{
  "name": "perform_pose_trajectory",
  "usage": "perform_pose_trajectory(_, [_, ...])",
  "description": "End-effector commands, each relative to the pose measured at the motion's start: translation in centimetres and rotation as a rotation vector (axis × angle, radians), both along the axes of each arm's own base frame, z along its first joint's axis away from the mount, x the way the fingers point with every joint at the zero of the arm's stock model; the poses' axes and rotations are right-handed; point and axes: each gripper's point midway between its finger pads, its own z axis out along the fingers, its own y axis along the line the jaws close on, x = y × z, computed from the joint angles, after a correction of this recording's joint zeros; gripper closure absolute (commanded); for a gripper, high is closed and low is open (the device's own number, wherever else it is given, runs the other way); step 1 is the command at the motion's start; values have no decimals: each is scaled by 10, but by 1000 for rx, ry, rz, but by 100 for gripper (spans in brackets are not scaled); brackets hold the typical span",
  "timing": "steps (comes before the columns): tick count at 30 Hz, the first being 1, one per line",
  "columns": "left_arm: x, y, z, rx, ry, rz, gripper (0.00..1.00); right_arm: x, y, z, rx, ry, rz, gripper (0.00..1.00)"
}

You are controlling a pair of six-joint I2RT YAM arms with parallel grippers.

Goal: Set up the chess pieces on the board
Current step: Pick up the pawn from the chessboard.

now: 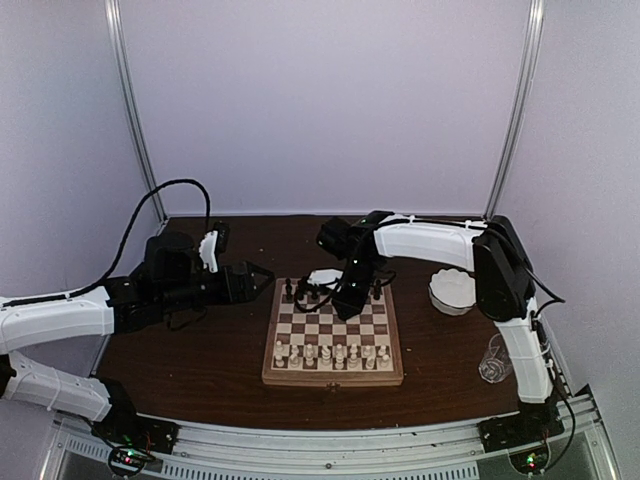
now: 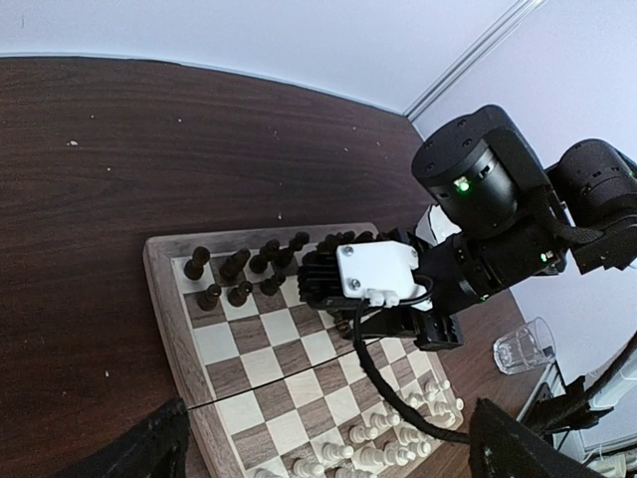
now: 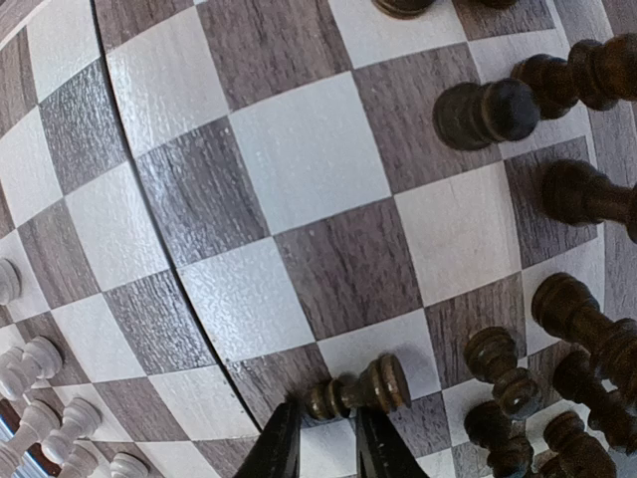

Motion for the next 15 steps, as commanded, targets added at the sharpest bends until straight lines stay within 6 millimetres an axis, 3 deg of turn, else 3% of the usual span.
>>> perform_pose_trajectory(1, [3, 2, 6, -20, -28, 13, 3, 9, 8, -4, 17, -9, -30, 78])
perform_pose_trajectory(7, [3, 2, 3, -4, -8, 15, 2, 10, 13, 1, 45, 3, -64, 73])
perform_pose_trajectory(15, [2, -1, 1, -11, -1, 0, 2, 4, 20, -11, 61, 62, -80, 72])
